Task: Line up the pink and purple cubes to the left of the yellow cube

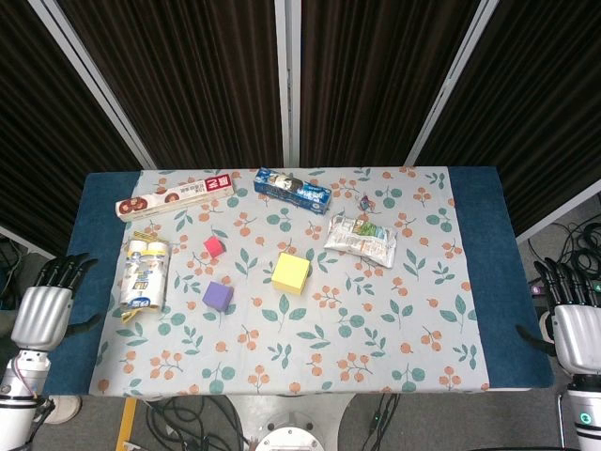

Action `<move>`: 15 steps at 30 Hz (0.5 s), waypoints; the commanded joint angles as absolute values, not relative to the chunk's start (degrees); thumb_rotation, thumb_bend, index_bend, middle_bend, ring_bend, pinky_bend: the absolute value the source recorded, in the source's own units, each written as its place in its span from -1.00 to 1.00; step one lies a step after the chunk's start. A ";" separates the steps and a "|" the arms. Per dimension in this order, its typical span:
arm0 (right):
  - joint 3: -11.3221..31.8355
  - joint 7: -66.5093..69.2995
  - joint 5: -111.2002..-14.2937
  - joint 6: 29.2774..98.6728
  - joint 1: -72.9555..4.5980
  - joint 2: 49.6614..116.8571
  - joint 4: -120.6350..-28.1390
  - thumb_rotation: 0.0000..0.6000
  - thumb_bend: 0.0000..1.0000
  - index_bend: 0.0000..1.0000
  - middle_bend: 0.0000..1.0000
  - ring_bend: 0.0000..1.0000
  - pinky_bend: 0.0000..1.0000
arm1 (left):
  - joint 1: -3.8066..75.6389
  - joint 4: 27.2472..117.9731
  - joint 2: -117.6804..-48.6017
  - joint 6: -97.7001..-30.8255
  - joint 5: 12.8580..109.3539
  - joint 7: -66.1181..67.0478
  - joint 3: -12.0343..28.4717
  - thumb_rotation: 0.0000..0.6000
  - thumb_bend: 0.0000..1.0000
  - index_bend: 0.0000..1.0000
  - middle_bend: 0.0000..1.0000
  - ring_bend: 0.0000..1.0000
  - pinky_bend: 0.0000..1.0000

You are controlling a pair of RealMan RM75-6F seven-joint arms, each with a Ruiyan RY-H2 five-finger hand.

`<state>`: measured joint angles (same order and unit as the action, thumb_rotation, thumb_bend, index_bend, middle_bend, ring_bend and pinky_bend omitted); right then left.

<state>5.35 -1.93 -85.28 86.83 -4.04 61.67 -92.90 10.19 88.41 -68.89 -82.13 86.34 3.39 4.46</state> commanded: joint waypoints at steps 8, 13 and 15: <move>5.53 -1.37 -86.00 86.66 -4.53 61.16 -93.09 1.00 -0.93 -1.00 -0.92 -1.00 -0.94 | 18.47 86.82 -70.05 -74.31 90.02 1.92 5.98 1.00 -0.97 -0.47 -0.35 -0.60 -0.69; 5.42 -1.17 -86.17 86.60 -4.57 61.10 -93.06 1.00 -0.93 -1.00 -0.92 -1.00 -0.94 | 23.12 85.44 -72.26 -68.31 89.93 2.80 6.18 1.00 -0.96 -0.47 -0.35 -0.60 -0.69; 5.46 -1.16 -86.02 86.50 -4.59 61.02 -93.08 1.00 -0.93 -1.00 -0.92 -1.00 -0.94 | 24.60 84.86 -73.19 -66.19 89.64 3.16 6.11 1.00 -0.95 -0.47 -0.36 -0.60 -0.69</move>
<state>5.45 -1.16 -86.02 86.51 -4.59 61.03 -93.07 23.11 85.60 -72.13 -67.84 89.77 2.72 6.04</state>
